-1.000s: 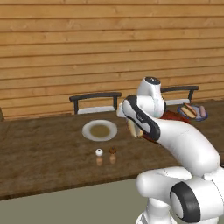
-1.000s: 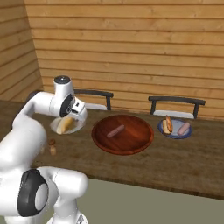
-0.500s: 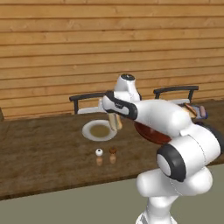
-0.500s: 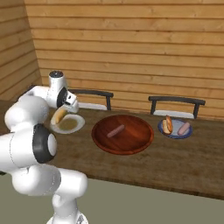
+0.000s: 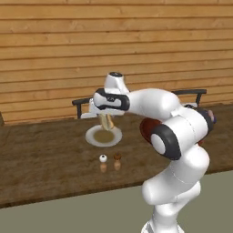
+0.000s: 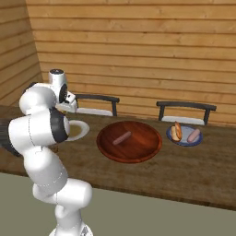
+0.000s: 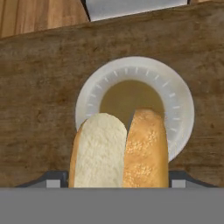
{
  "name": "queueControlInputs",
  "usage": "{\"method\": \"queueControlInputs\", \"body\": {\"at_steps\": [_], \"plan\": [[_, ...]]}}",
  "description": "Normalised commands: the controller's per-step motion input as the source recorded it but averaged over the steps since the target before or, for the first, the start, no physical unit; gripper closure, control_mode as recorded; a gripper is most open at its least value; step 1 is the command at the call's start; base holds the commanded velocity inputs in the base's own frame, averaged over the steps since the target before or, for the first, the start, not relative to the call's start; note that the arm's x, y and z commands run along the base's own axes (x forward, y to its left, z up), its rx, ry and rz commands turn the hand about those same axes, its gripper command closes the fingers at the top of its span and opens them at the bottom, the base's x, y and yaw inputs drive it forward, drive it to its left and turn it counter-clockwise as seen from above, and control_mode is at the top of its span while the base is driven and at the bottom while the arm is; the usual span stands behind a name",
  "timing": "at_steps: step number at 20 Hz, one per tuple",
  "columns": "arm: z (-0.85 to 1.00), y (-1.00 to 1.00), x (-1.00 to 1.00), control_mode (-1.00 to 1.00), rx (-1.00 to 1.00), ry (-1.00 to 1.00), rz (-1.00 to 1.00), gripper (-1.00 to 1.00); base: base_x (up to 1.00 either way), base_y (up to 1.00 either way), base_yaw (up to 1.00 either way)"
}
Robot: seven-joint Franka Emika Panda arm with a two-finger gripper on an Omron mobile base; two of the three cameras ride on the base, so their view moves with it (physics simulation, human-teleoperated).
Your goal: Place one bun and one sausage from the bowl on each plate.
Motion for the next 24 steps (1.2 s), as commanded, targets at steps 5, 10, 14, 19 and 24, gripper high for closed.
{"method": "queueControlInputs", "body": {"at_steps": [5,10,14,19,24], "plan": [[-0.59,0.08,0.09,-1.00,0.00,0.00,0.05,1.00,0.00,0.00,0.00],[-0.61,0.01,0.10,-1.00,0.00,0.02,0.03,1.00,0.00,0.00,0.00],[-0.49,0.03,0.04,-1.00,0.00,0.00,0.03,1.00,0.00,0.00,0.00],[-0.23,0.04,0.02,-1.00,0.00,-0.02,0.01,1.00,0.00,0.00,0.00],[-0.10,0.00,0.25,-1.00,0.00,-0.03,0.00,1.00,0.00,0.00,0.00]]}}
